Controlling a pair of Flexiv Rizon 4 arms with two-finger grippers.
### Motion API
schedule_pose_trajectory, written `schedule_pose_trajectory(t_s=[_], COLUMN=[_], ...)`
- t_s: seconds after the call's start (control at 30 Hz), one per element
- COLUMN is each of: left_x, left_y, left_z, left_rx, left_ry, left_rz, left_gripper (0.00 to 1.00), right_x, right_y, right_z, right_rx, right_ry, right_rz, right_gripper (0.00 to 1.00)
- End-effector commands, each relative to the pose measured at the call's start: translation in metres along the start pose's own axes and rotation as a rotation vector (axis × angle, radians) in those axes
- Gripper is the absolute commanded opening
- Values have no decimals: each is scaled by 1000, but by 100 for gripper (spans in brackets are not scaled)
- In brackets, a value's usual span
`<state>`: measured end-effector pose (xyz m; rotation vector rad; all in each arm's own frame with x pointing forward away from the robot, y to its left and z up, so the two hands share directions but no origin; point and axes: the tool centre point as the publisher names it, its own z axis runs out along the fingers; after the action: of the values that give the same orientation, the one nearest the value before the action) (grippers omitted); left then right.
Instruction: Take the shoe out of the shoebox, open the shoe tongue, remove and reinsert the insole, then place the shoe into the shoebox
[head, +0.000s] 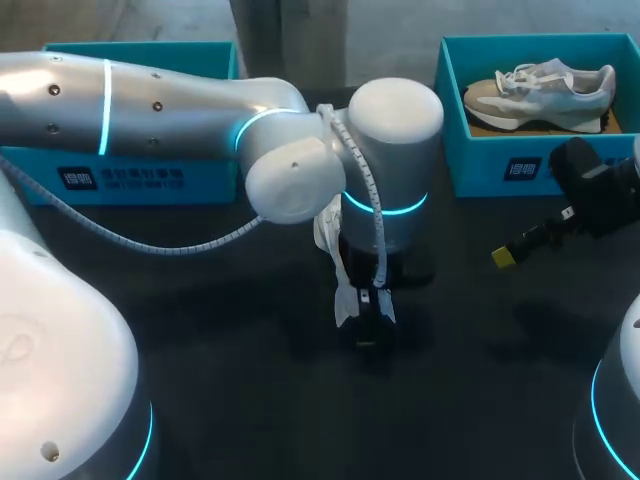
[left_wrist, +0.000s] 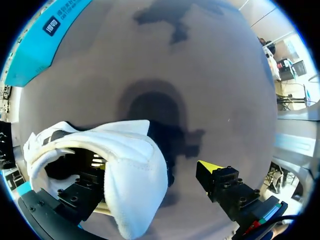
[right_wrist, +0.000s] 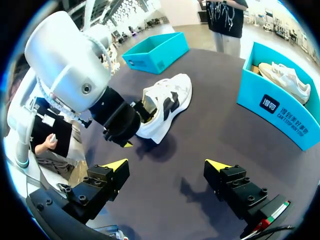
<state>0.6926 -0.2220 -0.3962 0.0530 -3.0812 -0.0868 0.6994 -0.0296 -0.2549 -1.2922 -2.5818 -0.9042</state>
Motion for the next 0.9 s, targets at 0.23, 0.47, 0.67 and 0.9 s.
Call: schedule_pose_trajectory(t_s=[0.23, 0.47, 0.67, 0.9], left_x=[0, 2, 6, 19], left_y=[-1, 2, 5, 6], left_z=[15, 17, 10, -14], left_rx=[-24, -29, -31, -37], left_ry=[42, 53, 61, 81], left_rz=[11, 13, 22, 66], left_gripper=[37, 0, 0, 0], right_x=[0, 0, 0, 0], right_y=[0, 0, 0, 0], right_z=[0, 0, 0, 0], right_rx=[0, 0, 0, 0], right_ry=[-1, -1, -1, -1], right_rz=[0, 0, 0, 0], right_gripper=[100, 100, 100, 100])
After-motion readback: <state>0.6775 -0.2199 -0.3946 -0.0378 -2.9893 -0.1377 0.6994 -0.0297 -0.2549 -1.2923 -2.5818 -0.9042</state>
